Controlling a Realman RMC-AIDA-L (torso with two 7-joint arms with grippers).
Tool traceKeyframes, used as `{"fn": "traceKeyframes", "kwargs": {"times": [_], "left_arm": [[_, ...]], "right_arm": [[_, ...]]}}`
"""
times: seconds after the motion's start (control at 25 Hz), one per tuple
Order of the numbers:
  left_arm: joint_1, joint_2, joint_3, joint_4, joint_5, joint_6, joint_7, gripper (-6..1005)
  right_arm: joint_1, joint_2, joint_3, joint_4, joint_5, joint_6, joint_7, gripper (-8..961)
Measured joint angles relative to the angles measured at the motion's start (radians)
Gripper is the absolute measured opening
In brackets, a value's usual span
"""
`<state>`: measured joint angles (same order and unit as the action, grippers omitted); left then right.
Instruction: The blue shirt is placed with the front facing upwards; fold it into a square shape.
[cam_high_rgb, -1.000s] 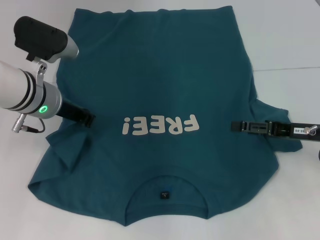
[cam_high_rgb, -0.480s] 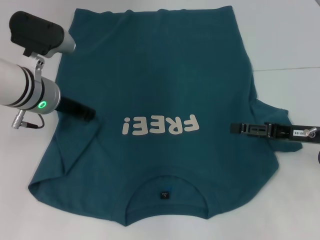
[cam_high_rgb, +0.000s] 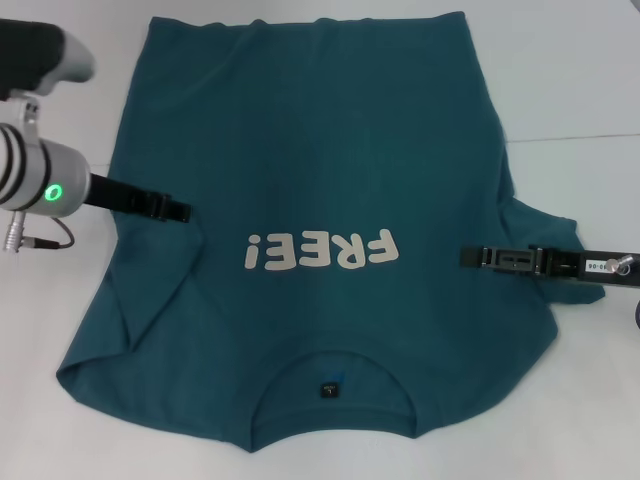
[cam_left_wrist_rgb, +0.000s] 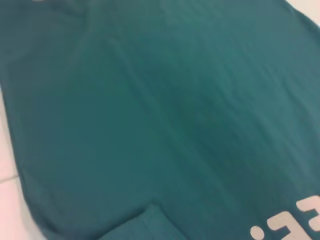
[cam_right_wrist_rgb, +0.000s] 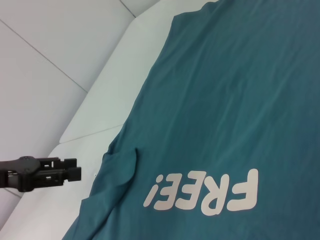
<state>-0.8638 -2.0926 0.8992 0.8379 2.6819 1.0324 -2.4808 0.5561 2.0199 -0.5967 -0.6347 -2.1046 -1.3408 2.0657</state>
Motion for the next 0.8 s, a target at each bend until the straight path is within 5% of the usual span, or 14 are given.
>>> {"fn": "traceKeyframes", "kwargs": {"times": [0.12, 0.4, 0.8], "left_arm": [[0.0, 0.013, -0.062, -0.019, -0.017, 0.036, -0.02, 594], [0.023, 0.058, -0.269, -0.109, -0.058, 0.139, -0.167, 593], [0.063, 0.075, -0.335, -0.194, -0.109, 0.083, -0.199, 581]], "right_arm": [[0.0, 0.0, 0.0, 0.0, 0.0, 0.0, 0.0, 941], [0.0, 0.002, 0.0, 0.0, 0.0, 0.0, -0.002, 941], [-0.001, 0.002, -0.002, 0.001, -0.003, 0.0, -0.005, 941]]}}
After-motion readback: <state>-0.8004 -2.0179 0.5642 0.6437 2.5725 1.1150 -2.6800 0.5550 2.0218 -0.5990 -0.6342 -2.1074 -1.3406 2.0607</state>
